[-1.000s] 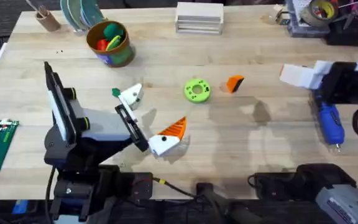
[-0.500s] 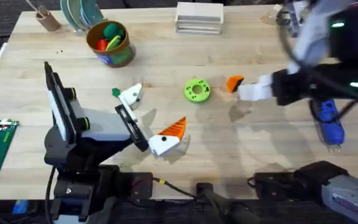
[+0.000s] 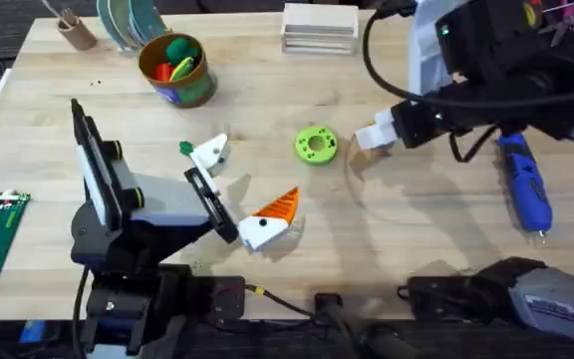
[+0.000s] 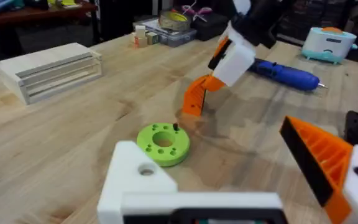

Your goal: Pick up the gripper from the table and insert it into the empty holder that is missing its gripper. Then pick up a screw, insert it into the mounting hole, and use the screwdriver to tighten it. Finally, clean up the table by picking up the vegetable and placing it into the bucket.

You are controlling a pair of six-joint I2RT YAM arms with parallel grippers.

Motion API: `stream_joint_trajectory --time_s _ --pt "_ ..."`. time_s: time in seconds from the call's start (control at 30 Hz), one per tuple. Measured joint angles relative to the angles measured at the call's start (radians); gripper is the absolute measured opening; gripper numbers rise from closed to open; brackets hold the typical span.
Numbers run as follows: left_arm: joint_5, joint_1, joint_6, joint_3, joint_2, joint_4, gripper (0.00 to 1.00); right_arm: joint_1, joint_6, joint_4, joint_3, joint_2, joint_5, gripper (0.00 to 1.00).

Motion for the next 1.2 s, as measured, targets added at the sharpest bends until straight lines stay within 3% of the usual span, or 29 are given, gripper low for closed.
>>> stream_joint_trajectory --time_s 0.23,0.63,1.2 --pt "0.0 0.0 0.0 0.0 0.0 0.0 0.993 0.0 -0.013 0.073 0.004 0.085 0.057 0.979" --pt "0.0 0.0 0.0 0.0 0.0 0.0 0.993 0.0 -0.012 0.1 0.004 0.13 0.052 0.634" --pt "0.0 0.0 0.0 0.0 0.0 0.0 0.993 0.0 -0.011 0.076 0.005 0.13 -0.011 0.304"
